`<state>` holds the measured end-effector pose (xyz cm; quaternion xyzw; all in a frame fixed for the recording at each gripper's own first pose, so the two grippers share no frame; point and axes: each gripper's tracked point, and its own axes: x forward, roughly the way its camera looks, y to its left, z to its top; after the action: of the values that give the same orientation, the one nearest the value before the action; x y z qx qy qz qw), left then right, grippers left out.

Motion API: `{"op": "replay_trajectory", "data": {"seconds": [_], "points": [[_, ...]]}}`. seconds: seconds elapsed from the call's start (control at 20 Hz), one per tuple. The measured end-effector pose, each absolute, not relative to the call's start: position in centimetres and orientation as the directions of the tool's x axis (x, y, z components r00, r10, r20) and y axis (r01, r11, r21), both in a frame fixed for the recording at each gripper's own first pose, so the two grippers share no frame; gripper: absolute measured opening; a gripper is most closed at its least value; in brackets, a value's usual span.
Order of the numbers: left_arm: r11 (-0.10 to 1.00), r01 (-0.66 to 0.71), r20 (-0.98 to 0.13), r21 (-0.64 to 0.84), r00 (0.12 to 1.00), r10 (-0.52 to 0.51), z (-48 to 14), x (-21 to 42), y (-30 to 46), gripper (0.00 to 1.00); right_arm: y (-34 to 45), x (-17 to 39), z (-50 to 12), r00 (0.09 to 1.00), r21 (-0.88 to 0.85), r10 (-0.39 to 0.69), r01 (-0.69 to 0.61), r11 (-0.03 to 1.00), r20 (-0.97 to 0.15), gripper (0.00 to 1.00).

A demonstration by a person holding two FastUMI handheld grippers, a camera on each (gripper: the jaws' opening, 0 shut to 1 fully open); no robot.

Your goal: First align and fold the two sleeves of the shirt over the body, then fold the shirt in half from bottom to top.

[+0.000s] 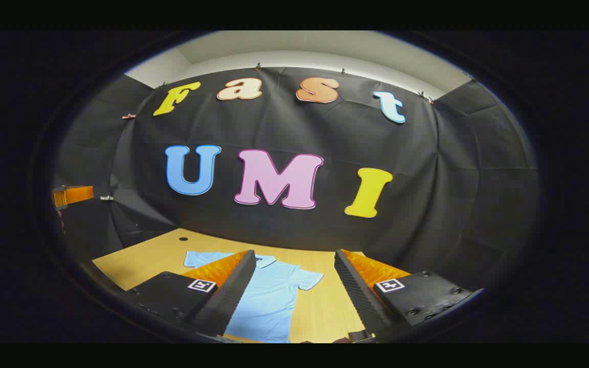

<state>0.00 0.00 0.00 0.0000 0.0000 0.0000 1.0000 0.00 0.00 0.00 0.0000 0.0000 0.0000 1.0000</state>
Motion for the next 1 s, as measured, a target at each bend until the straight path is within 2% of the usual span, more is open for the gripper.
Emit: {"op": "replay_trajectory", "data": {"seconds": [0.45,1.0], "points": [[1.0,0.003,0.019,0.006,1.0,-0.004,0.6,0.3,0.4,0.97,-0.5,0.7,1.0,1.0,-0.022,-0.013,0.013,1.0,0.002,0.97],[1.0,-0.007,0.022,-0.021,1.0,0.007,0.8,0.8,1.7,0.97,1.5,3.3,1.1,0.999,-0.012,0.032,-0.032,0.999,-0.014,0.97]]}}
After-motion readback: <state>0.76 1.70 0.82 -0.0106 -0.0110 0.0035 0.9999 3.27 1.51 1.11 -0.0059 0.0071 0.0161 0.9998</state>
